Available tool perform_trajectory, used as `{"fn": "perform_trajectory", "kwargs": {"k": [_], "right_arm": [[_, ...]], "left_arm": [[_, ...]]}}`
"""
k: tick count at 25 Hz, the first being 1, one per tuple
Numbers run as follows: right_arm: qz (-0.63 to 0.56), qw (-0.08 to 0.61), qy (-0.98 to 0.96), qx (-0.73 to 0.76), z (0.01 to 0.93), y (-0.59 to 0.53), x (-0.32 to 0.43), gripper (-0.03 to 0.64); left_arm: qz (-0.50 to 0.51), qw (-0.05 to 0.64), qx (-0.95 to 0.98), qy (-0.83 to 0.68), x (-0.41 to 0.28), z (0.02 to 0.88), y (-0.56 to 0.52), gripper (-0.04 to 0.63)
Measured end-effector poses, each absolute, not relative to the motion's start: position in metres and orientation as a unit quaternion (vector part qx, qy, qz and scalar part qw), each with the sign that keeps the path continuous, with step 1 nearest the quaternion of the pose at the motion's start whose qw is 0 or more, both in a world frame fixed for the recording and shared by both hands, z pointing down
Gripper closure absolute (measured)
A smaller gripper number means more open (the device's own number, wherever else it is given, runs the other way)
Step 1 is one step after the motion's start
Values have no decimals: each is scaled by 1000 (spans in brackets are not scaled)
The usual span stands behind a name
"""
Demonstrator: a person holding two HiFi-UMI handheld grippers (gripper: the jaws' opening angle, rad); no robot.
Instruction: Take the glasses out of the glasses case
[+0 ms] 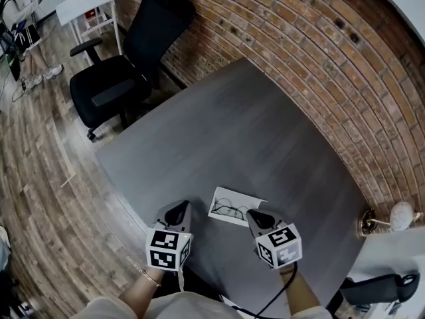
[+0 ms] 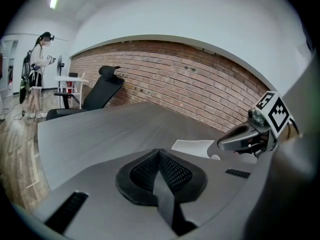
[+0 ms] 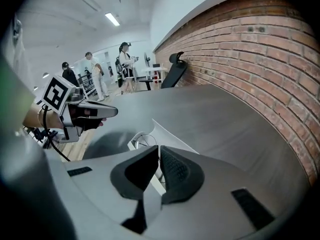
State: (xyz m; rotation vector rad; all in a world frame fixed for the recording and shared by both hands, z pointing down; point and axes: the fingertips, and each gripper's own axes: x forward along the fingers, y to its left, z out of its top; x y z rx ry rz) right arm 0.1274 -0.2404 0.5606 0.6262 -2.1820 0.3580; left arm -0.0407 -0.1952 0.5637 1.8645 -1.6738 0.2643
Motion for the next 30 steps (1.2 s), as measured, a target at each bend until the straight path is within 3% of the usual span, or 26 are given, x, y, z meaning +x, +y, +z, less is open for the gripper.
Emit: {"fn": "perform_trajectory", "kwargs": {"k": [5, 7, 30], "right_arm": [[139, 425, -867, 220, 570, -238, 124, 576], [135, 436, -866, 205, 573, -237, 122, 541], [69, 516, -851, 67, 602, -233, 101, 520]], "left_arm": [[97, 307, 703, -635, -43, 564, -195, 578], [94, 307, 701, -637, -44, 564, -196, 578], [92, 320, 675, -658, -58, 581, -186, 578]]}}
